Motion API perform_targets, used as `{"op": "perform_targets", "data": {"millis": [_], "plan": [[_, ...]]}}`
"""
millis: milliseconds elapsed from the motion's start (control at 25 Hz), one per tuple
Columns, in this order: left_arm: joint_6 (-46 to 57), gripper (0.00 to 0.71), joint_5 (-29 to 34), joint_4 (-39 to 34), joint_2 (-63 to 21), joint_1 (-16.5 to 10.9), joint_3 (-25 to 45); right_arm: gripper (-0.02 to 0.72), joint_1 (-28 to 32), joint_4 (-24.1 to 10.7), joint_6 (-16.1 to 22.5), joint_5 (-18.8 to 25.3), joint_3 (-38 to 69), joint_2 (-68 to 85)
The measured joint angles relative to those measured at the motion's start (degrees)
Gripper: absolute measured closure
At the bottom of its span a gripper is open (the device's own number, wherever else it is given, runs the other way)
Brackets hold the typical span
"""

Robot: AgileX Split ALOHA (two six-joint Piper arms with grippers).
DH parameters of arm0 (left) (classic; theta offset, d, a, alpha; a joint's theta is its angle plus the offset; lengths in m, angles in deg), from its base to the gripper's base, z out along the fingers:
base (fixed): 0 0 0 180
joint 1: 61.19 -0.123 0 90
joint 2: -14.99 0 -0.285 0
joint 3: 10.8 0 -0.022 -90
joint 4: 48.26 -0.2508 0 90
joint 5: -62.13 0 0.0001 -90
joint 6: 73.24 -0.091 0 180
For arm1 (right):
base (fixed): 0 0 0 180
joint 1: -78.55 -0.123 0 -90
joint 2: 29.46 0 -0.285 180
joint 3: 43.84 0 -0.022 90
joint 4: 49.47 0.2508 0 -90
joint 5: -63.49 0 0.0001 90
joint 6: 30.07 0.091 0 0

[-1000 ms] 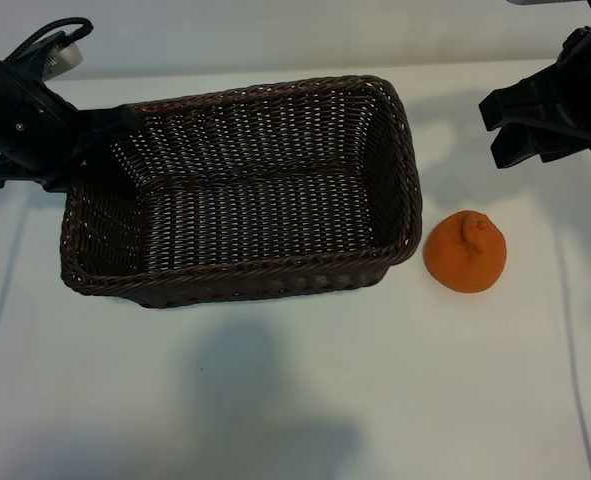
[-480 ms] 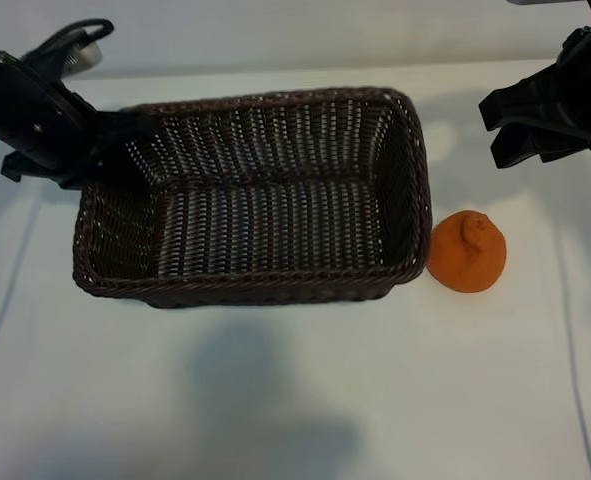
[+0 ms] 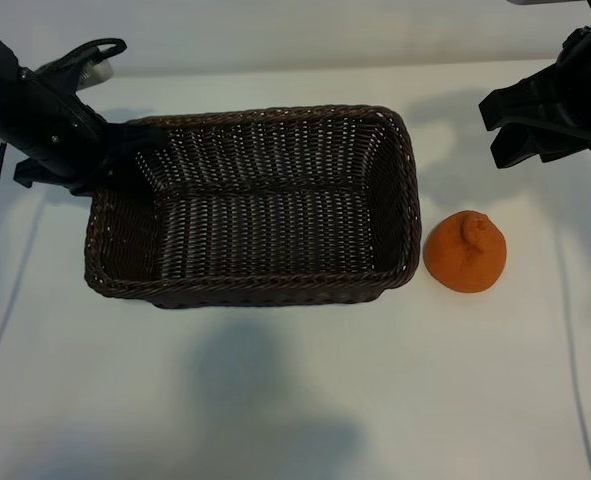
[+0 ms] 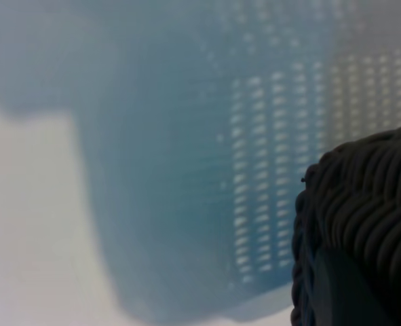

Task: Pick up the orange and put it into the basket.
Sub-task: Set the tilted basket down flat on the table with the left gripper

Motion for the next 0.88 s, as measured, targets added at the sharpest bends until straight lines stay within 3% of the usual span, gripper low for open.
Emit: {"op": "perform_targets", "data": {"millis": [560, 880], "plan": [[-1.68, 0.55, -2.31, 1.27, 1.27, 0.33, 0.0, 0.282, 0.0, 0.0, 0.0, 0.0, 0.0, 0.0], [-3.19, 0.55, -4.46, 2.33, 5.84, 2.0, -0.05, 0.282, 0.0, 0.0, 0.0, 0.0, 0.0, 0.0]]}}
